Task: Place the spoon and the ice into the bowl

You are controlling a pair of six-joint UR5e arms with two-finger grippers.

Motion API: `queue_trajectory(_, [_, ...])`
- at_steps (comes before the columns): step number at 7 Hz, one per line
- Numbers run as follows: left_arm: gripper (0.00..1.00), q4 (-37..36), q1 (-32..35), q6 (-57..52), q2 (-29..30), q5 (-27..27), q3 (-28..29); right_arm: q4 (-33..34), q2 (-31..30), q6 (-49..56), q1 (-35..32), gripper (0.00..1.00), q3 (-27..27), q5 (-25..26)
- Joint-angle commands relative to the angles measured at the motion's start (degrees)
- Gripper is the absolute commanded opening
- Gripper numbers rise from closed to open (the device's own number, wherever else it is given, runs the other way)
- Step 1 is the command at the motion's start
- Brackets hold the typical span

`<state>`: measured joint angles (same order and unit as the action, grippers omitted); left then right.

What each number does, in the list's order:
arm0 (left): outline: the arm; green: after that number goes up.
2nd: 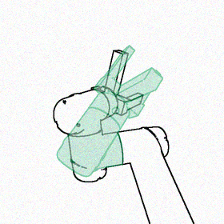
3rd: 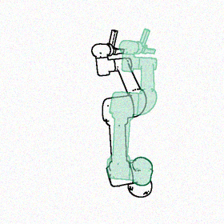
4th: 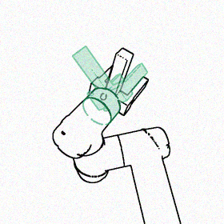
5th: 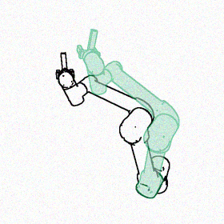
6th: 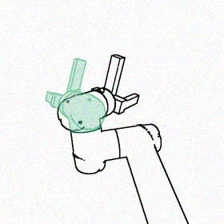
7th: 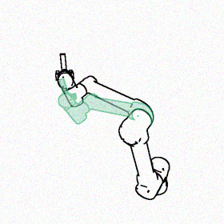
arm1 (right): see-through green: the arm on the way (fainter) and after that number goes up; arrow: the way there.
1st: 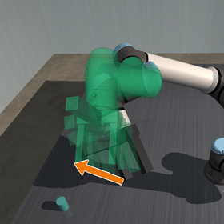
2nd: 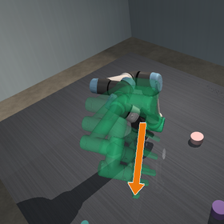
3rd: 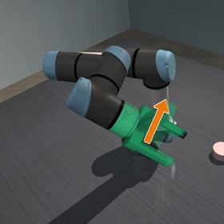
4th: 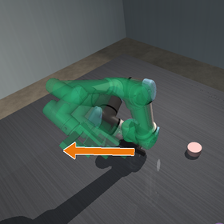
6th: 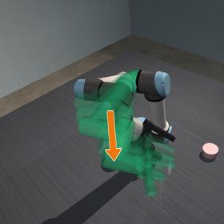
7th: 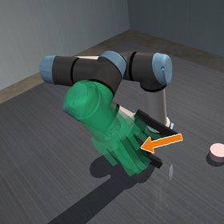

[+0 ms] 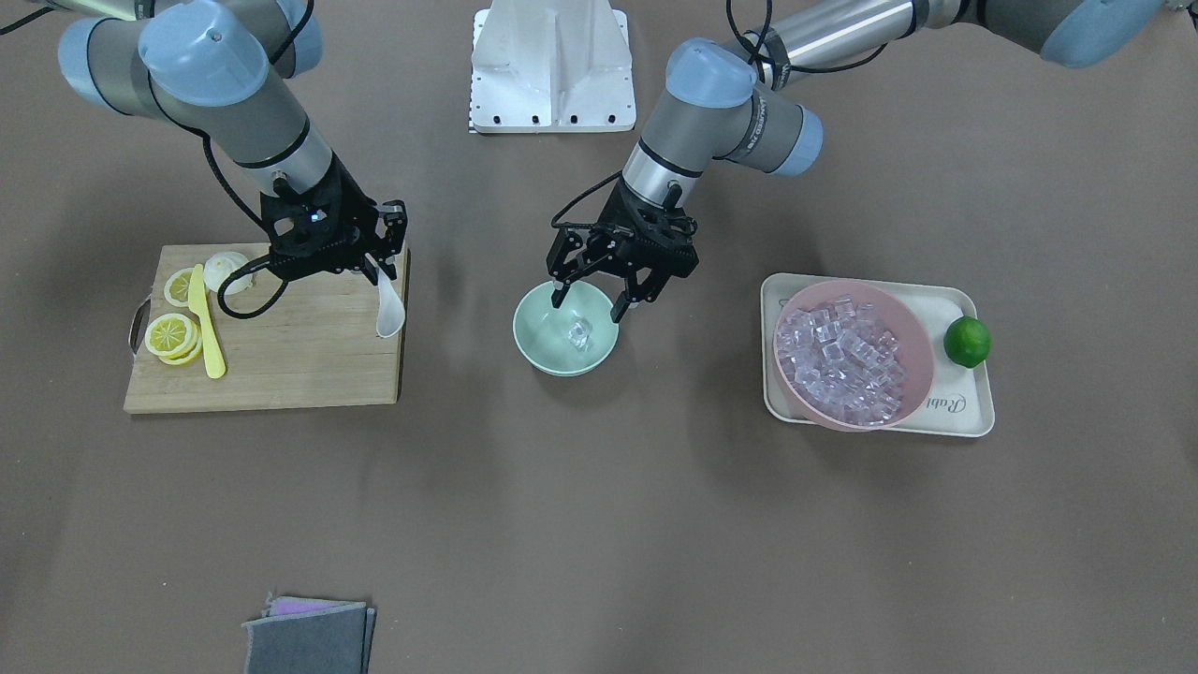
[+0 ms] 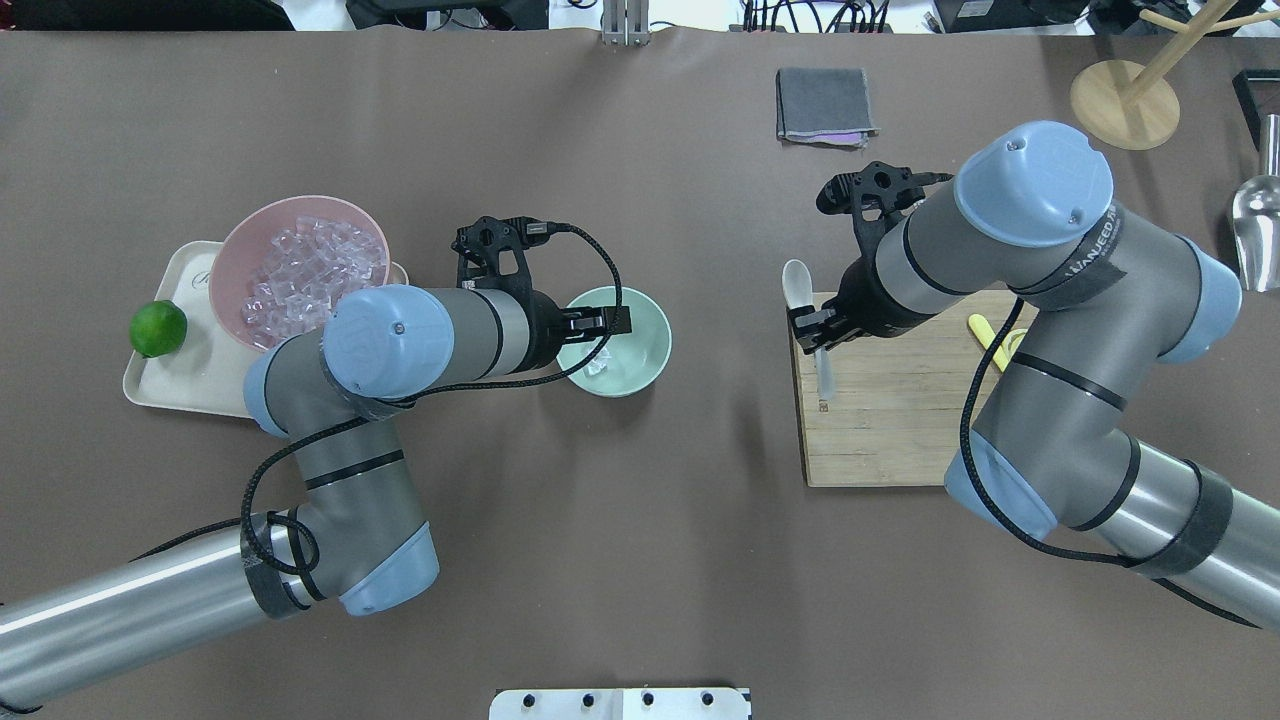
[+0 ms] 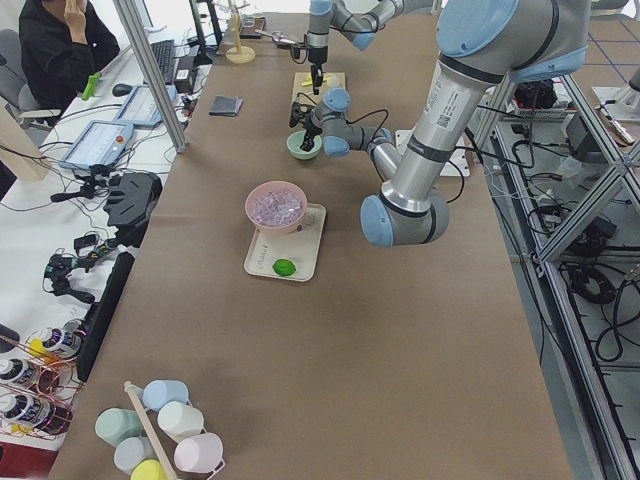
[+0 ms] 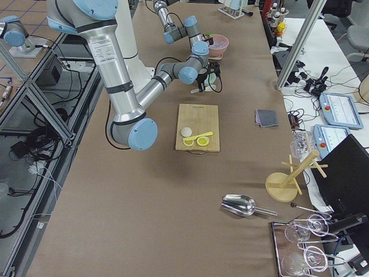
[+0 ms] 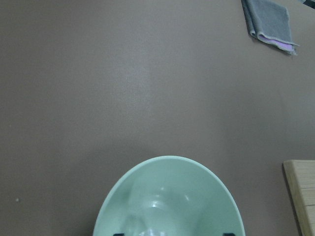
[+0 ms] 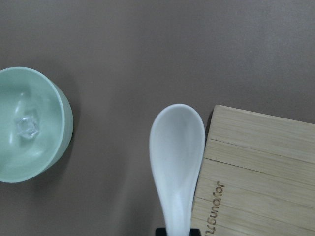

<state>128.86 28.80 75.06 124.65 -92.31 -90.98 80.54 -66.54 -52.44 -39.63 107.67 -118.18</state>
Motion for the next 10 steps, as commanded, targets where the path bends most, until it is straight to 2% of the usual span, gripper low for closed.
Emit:
queue_trajectory(1, [0.98, -10.38, 9.81, -9.8, -0.8, -9.13, -6.71, 5.98, 5.07, -2.05, 2.0, 0.0, 0.0, 1.36])
queue_trajectory(2, [0.98, -19.34, 15.36, -14.37, -1.16, -13.99, -11.97, 11.69, 9.19, -2.06, 3.93, 0.0, -0.18, 3.81])
queue_trajectory(3, [0.98, -21.61, 18.98, -23.29, -4.29, -16.48, -15.07, 14.09, 11.41, -2.14, 6.47, 0.0, -0.96, 7.4])
queue_trajectory(4, [0.95, -21.63, 24.06, -27.99, -6.85, -21.2, -15.19, 14.55, 14.04, -2.14, 8.15, 0.0, -4.19, 8.83])
queue_trajectory(6, [0.98, -21.28, 32.68, -34.61, -12.12, -29.82, -15.71, 14.64, 19.93, -4.23, 11.75, 0.0, -11.75, 13.75])
queue_trajectory(8, [0.98, -21.02, 35.44, -36.73, -13.72, -31.26, -14.58, 14.56, 25.91, -5.65, 12.73, 0.0, -18.52, 15.08])
queue_trajectory(10, [0.98, -20.93, 35.45, -37.97, -14.26, -31.27, -14.22, 14.47, 26.37, -5.57, 12.82, 0.0, -19.42, 15.87])
